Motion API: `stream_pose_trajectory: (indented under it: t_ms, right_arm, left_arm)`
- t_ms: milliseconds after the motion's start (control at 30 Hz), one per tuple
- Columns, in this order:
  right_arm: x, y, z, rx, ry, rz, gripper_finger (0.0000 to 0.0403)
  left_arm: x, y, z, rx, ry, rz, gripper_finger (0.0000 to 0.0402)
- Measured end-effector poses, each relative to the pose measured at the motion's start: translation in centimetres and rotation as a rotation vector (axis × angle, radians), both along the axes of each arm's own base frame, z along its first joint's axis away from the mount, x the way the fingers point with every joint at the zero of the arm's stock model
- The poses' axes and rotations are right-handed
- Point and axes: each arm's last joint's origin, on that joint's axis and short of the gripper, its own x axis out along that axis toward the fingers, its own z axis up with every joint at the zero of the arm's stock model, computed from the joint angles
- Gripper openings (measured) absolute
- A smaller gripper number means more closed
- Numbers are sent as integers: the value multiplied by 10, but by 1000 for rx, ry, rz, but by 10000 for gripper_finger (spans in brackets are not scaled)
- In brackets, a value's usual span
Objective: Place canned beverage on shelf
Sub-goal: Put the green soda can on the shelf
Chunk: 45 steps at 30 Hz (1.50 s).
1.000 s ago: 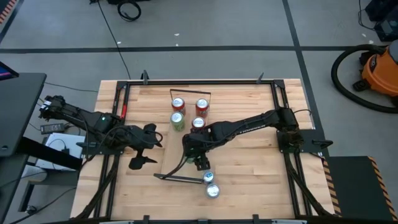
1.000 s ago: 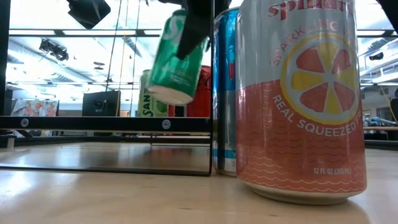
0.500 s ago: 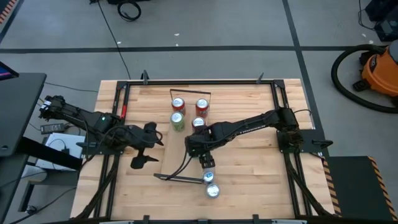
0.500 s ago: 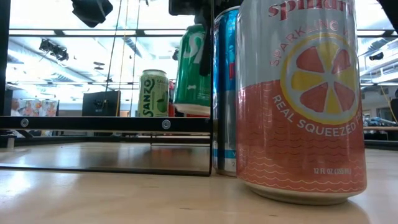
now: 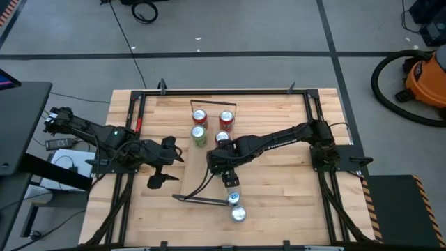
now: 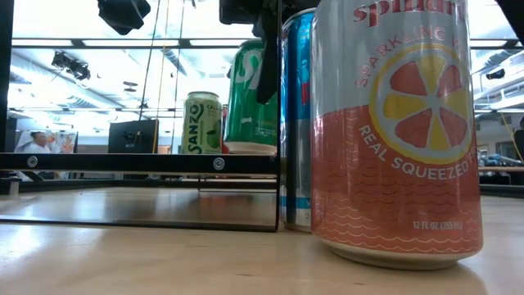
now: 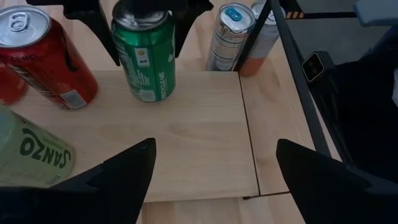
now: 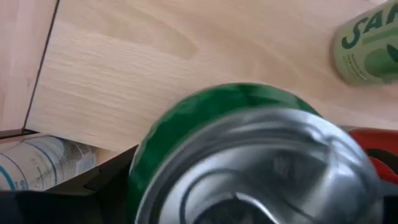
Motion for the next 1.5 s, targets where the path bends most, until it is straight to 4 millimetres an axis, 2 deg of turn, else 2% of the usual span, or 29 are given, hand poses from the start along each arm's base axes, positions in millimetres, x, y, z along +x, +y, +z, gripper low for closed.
stream_pose_trajectory:
  t_ms: [533, 967, 1267, 1400, 1500]
  right_arm:
    - [2, -2, 3, -35, -26, 12, 352]
    - [1, -7, 3, -26, -12, 5, 353]
    - [3, -10, 5, -17, -23, 2, 388]
    - [2, -10, 5, -29, -18, 17, 392]
    - [-1, -10, 13, -63, -46, 12, 392]
  left_arm:
    - [0, 0, 0, 21, -10, -13, 343]
    - [10, 0, 13, 162, -209, -21, 343]
    - [10, 0, 13, 219, -222, -52, 343]
    - [9, 1, 12, 219, -203, -52, 343]
    - [9, 1, 11, 205, -196, -42, 343]
